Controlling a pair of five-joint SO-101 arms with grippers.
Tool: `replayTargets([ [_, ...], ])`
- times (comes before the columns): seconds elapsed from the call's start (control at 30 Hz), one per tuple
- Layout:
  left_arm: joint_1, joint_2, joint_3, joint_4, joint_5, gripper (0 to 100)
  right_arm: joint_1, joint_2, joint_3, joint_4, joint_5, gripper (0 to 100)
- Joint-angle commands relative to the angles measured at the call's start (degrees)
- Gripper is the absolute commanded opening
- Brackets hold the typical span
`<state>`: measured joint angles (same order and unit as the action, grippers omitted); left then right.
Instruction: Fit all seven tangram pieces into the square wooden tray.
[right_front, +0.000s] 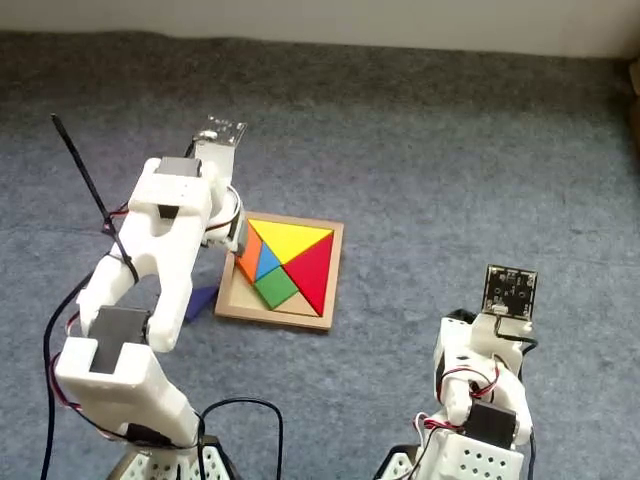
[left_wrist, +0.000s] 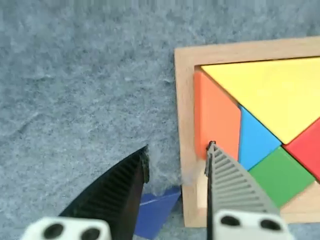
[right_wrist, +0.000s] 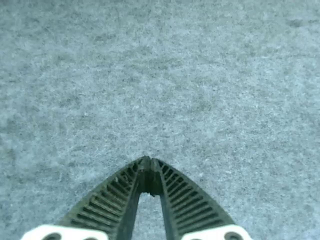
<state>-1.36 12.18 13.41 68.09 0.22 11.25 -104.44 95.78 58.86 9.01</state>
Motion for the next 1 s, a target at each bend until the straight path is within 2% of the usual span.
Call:
replayTargets([
  [0.0,0.92,2.51,-2.33,-1.49,0.18,20,0.75,-0.75,6.29,-1.01,-0.44,0.6],
  [0.17,0.92,9.10,-7.87,-0.62,0.35,20,0.75,-0.75,6.29,-1.01,-0.44,0.6],
  [0.3,1.01,9.54,-10.95,3.34,0.62,20,0.75,-0.75,6.29,-1.01,-0.44,0.6],
  [0.53,1.01,8.84,-17.36,9.58,2.81,9,0.75,-0.75,6.29,-1.01,-0.44,0.6],
  [0.77,0.13,-2.33,-15.96,15.82,2.64,8,0.75,-0.75,6.29,-1.01,-0.44,0.6],
  [0.9,-0.04,-11.03,-8.75,16.00,2.20,9,0.66,-0.75,6.29,-1.01,-0.44,0.6],
  [0.97,-0.04,-14.99,-4.53,16.09,-0.53,12,0.66,-0.75,6.29,-1.01,-0.44,0.6],
])
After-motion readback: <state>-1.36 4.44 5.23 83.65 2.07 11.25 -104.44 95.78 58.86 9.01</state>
